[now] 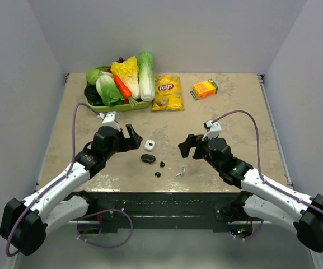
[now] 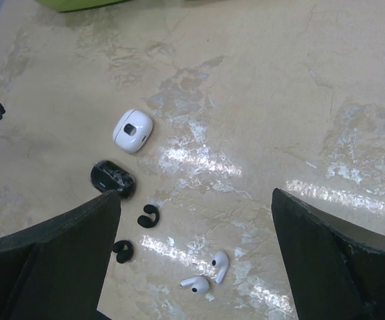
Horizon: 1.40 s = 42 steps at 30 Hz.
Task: Insert the wireless bluetooth earbuds into the charging case
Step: Pick up the charging case at the center of the board.
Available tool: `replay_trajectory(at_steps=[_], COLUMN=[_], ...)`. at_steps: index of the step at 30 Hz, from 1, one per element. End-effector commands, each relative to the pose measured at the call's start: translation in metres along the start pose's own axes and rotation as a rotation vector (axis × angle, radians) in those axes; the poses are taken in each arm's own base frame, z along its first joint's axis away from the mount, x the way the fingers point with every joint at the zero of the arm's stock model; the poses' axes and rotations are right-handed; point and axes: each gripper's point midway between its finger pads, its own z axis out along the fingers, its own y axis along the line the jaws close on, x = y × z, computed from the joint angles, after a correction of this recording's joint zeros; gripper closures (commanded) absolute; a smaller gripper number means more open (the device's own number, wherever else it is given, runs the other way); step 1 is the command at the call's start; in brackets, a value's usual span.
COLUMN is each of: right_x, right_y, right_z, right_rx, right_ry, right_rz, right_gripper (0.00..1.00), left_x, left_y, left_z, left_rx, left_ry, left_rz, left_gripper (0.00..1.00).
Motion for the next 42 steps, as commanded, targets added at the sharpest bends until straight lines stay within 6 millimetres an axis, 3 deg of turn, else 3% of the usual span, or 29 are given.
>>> replay_trajectory(at_steps=[1, 10, 11, 17, 29, 42], right_x=[-0.021, -0.01, -0.009, -0.001, -0.001, 0.002], right_y=[0.002, 0.007, 0.009, 0.013, 0.013, 0.013], right_z=[-0.005, 0.0, 0.001, 0.005, -0.001, -0.001], right_rx=[0.007, -0.035, -0.044, -0.063, -0.076, -0.077], right_ry=[-0.06, -0.024, -0.023, 0.008, 0.009, 0.018], right_rz=[-0.007, -0.033, -0.034, -0.041, -0.042, -0.042], right_gripper=[0.02, 0.05, 0.05, 0.05, 0.05, 0.05], left_x=[0.002, 0.048, 0.06, 0.082, 0.078, 0.096], left_y=[-0.009, 0.0, -0.005, -0.007, -0.022, -0.018], left_z=[0.003, 0.005, 0.005, 0.009, 0.033, 0.052], left_rx=[0.066, 0.007, 0.007, -0.116, -0.177, -0.211], left_ry=[-0.003, 0.035, 0.064, 0.106, 0.172, 0.26], left_rz=[0.03, 0.026, 0.048, 0.168, 0.385, 0.471], left_gripper=[0.0, 0.09, 0.08, 0.0, 0.02, 0.07])
